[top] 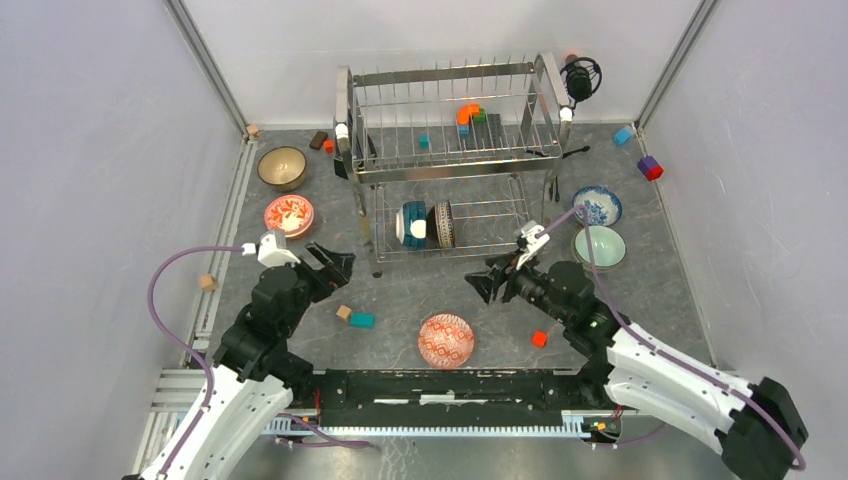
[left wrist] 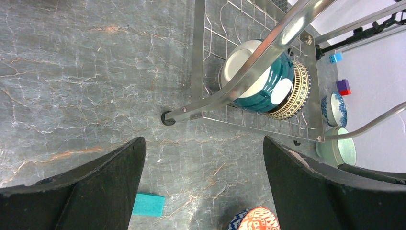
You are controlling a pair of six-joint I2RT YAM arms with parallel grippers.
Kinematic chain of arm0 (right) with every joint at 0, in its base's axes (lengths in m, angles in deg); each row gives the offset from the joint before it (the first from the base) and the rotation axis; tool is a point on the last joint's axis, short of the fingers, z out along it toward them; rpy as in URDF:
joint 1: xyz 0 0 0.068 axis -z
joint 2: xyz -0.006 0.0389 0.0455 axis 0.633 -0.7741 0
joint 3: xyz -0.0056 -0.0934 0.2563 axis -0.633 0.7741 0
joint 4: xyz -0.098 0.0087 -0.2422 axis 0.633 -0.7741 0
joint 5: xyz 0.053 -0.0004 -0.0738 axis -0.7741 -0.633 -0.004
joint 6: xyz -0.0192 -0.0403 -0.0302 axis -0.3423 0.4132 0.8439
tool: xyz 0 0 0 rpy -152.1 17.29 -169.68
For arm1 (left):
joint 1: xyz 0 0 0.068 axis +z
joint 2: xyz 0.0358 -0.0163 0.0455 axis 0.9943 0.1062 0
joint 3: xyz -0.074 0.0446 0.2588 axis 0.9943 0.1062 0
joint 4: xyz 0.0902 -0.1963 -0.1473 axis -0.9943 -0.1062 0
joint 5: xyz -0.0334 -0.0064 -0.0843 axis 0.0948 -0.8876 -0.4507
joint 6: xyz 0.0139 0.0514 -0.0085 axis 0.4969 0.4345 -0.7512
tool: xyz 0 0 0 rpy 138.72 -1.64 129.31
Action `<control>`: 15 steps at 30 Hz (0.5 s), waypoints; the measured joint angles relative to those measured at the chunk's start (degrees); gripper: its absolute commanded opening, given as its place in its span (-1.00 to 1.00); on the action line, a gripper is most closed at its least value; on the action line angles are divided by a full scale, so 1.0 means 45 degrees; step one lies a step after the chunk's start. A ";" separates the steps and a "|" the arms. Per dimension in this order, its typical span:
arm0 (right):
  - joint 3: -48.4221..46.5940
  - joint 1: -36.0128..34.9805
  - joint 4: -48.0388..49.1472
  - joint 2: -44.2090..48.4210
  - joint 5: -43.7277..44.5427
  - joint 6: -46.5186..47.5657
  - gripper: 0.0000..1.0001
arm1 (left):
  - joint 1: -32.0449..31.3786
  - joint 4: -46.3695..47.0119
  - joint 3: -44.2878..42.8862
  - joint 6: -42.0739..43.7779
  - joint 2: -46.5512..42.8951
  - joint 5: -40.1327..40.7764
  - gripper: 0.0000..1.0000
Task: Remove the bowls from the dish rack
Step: Adjust the dish rack at the center of the board.
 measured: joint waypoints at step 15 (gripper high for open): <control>0.0185 -0.0772 0.7630 -0.6523 0.2817 -0.2200 0.40 | 0.0000 -0.0126 0.0005 -0.0005 -0.0092 0.0073 0.95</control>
